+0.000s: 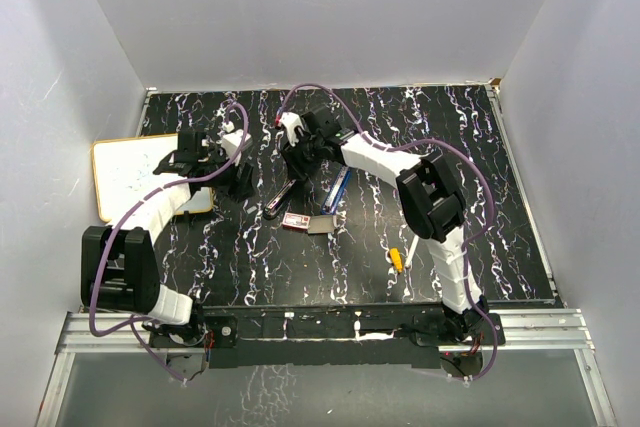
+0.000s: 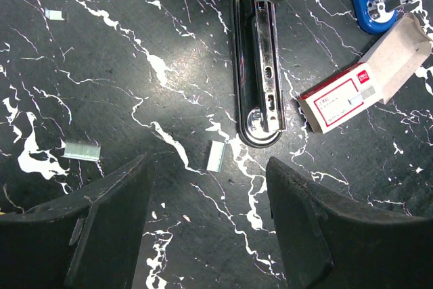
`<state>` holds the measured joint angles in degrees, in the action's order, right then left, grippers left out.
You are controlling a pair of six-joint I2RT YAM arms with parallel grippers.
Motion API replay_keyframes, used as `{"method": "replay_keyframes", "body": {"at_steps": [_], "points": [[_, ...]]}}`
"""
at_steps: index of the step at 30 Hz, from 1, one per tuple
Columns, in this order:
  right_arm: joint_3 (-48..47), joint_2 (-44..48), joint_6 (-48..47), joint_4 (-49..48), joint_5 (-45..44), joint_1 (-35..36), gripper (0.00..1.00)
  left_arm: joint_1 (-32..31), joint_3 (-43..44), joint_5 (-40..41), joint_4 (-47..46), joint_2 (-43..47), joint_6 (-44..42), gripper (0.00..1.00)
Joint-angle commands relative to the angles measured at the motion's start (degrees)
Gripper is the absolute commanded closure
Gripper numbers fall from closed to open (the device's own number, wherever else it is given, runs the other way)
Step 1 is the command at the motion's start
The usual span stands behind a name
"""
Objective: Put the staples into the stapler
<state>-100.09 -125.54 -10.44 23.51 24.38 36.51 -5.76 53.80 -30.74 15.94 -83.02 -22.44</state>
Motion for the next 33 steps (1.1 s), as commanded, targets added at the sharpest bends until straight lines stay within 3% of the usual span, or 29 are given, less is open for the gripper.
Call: {"method": "replay_keyframes", "body": {"at_steps": [1, 23, 33], "points": [[-3.11, -0.25, -0.32, -0.04, -4.65, 1.93, 0.57, 0.38, 1.13, 0.51, 0.85, 3.30, 0.75, 0.35], [-1.28, -0.28, -2.67, -0.20, -10.59, 3.99, 0.60, 1.45, 1.14, 2.00, -0.07, 3.54, 2.30, 0.34], [-1.65, -1.38, -2.12, -0.82, -10.39, 4.33, 0.65, 1.45, 0.99, 1.84, 0.05, 3.48, 2.05, 0.33]]}}
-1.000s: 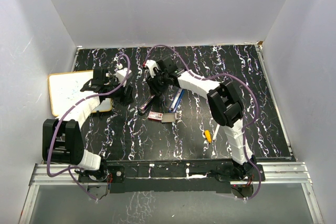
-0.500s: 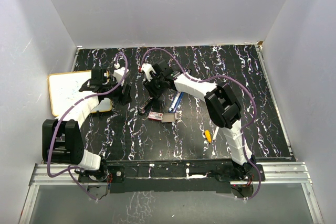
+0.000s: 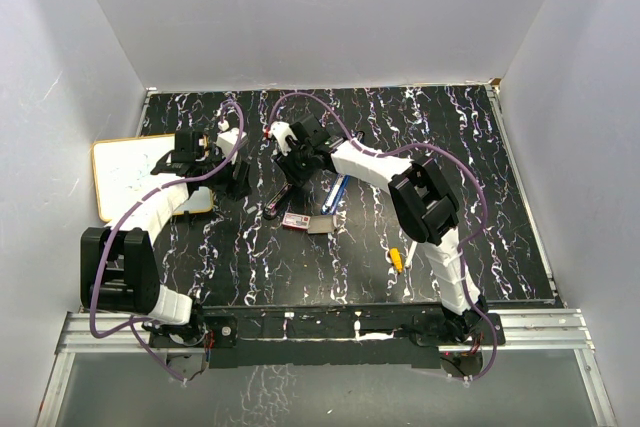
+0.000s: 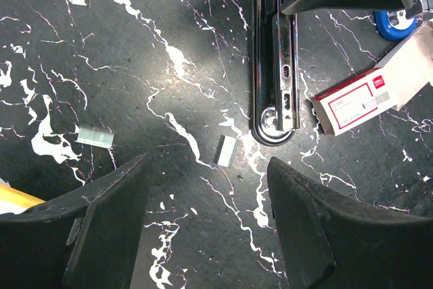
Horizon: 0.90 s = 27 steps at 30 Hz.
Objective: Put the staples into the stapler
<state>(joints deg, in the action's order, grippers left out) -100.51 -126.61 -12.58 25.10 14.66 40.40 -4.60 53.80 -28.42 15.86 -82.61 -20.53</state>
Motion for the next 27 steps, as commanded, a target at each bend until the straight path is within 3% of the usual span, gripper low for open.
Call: {"method": "replay_keyframes", "body": {"at_steps": [1, 5, 15, 27], "points": [[-1.06, -0.29, 0.08, -2.62, -0.92, 0.50, 0.66, 0.29, 1.00, -0.49, 0.14, 3.10, 0.14, 0.33], [-0.52, -0.39, 0.38, -3.17, -1.88, 0.61, 0.70, 0.29, 1.00, -0.62, 0.17, 3.24, 0.05, 0.33], [0.16, 2.06, -0.26, -6.16, -2.61, 0.60, 0.92, 0.29, 0.52, -0.64, 0.05, 3.37, -0.14, 0.32], [-2.74, 4.24, -0.43, -6.29, -0.89, -1.14, 0.92, 0.29, 0.37, 0.07, -0.03, 3.61, -0.05, 0.32]]}}
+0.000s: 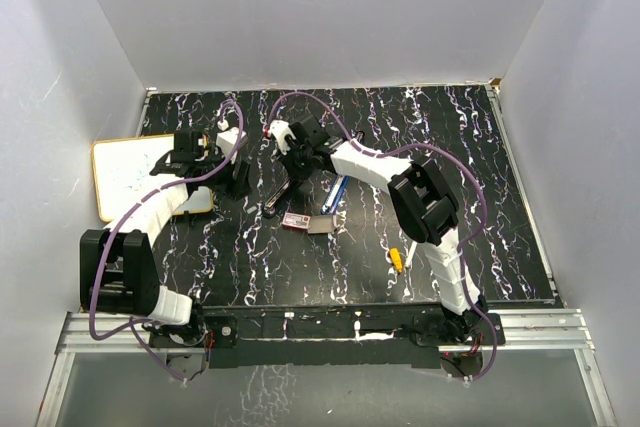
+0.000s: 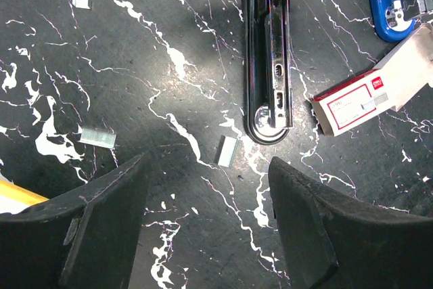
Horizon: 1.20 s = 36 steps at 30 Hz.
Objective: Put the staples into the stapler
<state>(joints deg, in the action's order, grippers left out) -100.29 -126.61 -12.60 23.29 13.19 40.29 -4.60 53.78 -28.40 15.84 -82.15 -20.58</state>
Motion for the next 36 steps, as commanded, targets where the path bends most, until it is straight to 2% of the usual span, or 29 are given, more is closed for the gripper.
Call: {"method": "replay_keyframes", "body": {"at_steps": [1, 10, 14, 17, 23, 36], "points": [[-2.97, 4.45, -0.24, -4.52, 0.93, -1.05, 0.92, 0.29, 0.39, 0.24, -0.06, 3.15, 0.05, 0.32], [-3.20, 4.96, 0.12, -4.21, 3.79, -1.77, 0.92, 0.29, 0.23, 0.41, -0.39, 3.15, 0.26, 0.32], [-3.52, 4.10, -0.84, -3.16, 5.64, -1.65, 0.74, 0.27, 0.19, 0.46, -0.39, 3.19, 0.23, 0.31], [-4.14, 3.30, -0.70, -1.86, 6.32, -1.58, 0.68, 0.29, 0.19, 0.45, -0.28, 3.13, 0.23, 0.31], [-3.67, 2.28, -0.71, -1.62, 5.91, -0.94, 0.65, 0.29, 0.19, 0.53, -0.37, 3.05, 0.26, 0.31], [-3.49, 0.48, -1.39, -0.47, 4.35, -0.14, 0.68, 0.29, 0.21, 0.74, -0.36, 3.06, 0.27, 0.31]]}}
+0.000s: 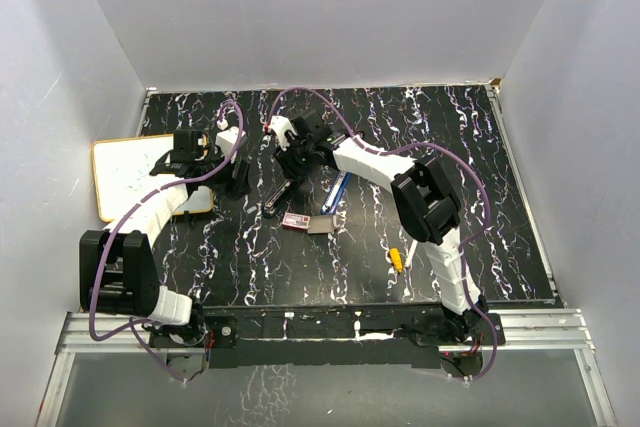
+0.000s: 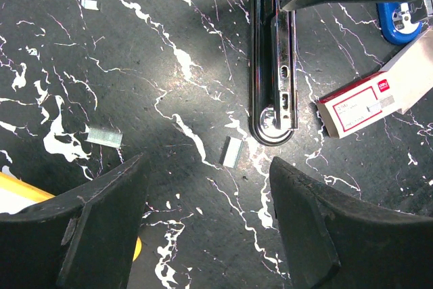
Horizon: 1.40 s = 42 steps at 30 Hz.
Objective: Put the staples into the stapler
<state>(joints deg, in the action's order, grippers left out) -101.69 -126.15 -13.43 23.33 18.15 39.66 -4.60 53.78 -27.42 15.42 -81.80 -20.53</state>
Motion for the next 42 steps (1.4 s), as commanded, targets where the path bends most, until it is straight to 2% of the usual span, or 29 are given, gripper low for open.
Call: {"method": "replay_keyframes", "body": {"at_steps": [1, 16, 31, 41, 42], "points": [[-1.96, -0.04, -0.67, -0.53, -0.73, 0.49, 0.68, 0.29, 0.23, -0.26, 0.05, 2.75, 0.19, 0.31], [-2.04, -1.58, -1.30, -0.58, -1.61, 0.59, 0.72, 0.32, 0.27, -0.18, 0.12, 2.70, 0.18, 0.30], [-3.86, -0.93, -2.02, -0.98, -3.12, 0.29, 0.92, 0.38, 0.13, -0.18, 0.24, 2.80, 0.10, 0.30], [-5.83, -0.37, -2.75, 1.06, -2.70, -0.08, 0.92, 0.38, 0.10, 0.00, 0.30, 2.85, -0.02, 0.30], [-6.07, -0.34, -2.75, 1.82, -2.38, -0.09, 0.88, 0.34, 0.14, 0.00, 0.25, 2.79, -0.03, 0.30]]}}
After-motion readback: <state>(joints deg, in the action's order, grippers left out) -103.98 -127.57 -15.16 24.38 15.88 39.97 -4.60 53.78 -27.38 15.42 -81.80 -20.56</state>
